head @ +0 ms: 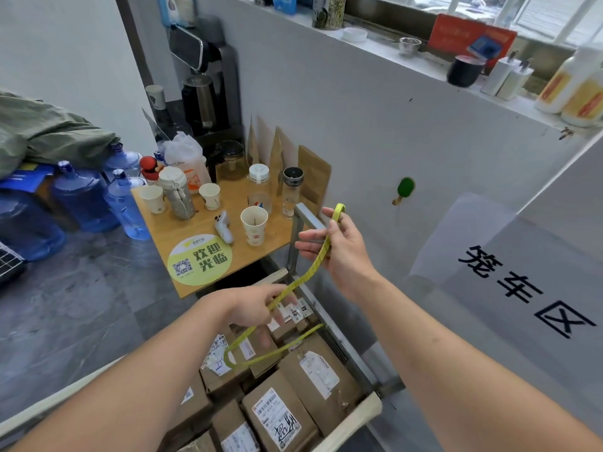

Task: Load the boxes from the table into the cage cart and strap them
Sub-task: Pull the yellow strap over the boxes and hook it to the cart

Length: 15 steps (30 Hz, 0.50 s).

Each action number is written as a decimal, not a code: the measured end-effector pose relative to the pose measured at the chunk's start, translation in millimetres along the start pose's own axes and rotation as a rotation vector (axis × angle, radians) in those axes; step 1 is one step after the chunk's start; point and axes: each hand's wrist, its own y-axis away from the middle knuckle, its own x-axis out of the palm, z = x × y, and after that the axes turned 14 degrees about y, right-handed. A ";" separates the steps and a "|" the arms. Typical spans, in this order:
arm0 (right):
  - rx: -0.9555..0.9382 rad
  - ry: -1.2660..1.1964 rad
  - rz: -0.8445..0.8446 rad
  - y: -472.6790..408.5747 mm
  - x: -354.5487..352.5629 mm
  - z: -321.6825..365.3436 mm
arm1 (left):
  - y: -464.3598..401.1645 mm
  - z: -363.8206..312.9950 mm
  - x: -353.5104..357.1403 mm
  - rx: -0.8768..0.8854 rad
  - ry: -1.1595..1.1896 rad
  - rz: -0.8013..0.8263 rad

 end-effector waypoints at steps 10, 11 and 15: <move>0.000 0.123 0.006 13.1 19.9 -17.5 | 7.9 6.4 -2.7 0.403 0.400 -0.154; -0.004 0.117 0.007 16.5 22.8 -16.9 | 12.2 10.1 -3.0 0.395 0.403 -0.154; 0.012 0.060 -0.007 36.1 39.1 -16.3 | 28.9 26.5 -0.7 0.381 0.391 -0.148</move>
